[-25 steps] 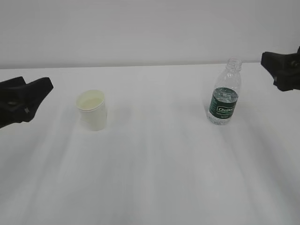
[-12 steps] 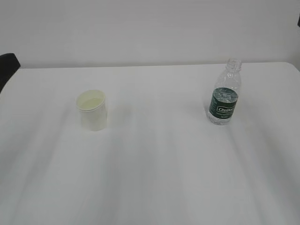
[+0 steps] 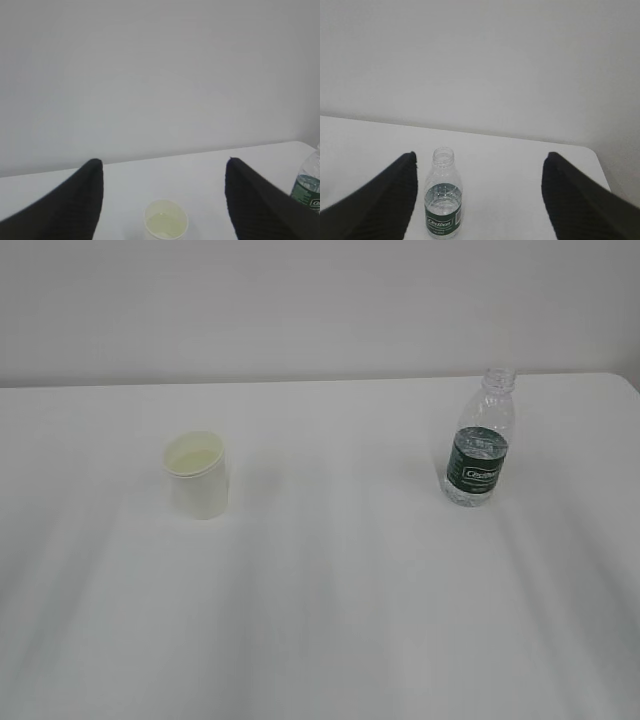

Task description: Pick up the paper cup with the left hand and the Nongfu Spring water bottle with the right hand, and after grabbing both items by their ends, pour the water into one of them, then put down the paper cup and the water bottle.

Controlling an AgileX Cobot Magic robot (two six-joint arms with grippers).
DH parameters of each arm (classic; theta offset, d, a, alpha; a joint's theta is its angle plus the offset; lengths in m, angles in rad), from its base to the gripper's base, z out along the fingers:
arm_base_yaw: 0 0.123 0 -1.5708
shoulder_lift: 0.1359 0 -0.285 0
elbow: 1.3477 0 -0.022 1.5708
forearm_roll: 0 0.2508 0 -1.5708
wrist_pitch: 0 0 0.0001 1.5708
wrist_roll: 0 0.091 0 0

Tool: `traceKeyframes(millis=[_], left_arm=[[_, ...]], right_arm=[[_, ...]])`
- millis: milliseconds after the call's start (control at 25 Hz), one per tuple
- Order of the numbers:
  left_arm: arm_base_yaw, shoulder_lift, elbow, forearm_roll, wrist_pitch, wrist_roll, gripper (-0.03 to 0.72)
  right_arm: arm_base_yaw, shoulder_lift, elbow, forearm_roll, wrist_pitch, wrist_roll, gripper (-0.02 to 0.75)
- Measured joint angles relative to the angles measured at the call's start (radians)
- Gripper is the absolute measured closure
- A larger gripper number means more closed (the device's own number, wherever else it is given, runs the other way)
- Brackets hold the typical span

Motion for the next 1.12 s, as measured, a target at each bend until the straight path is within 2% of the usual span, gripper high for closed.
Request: traceKeyframes(millis=[200, 440, 720, 920, 1120], left_arm=[[0.000, -0.097, 0.001, 0.015, 0.065, -0.026, 0.148], [0.000, -0.187, 0.001, 0.082, 0.140, -0.080, 0.152], [0.000, -0.306, -0.006, 0.119, 0.298, -0.104, 0.157], [0.000, -0.371, -0.126, 0.122, 0.505, -0.106, 0.167], [0.000, -0.387, -0.233, 0.122, 0.604, -0.106, 0.170]], right_arm=[[0.000, -0.063, 0.000, 0.000, 0.038, 0.000, 0.148], [0.000, -0.123, 0.000, 0.000, 0.115, 0.000, 0.148], [0.000, -0.184, 0.000, 0.004, 0.193, -0.002, 0.148], [0.000, -0.204, 0.000, 0.004, 0.197, -0.004, 0.148], [0.000, -0.204, 0.000, 0.004, 0.202, -0.005, 0.148]])
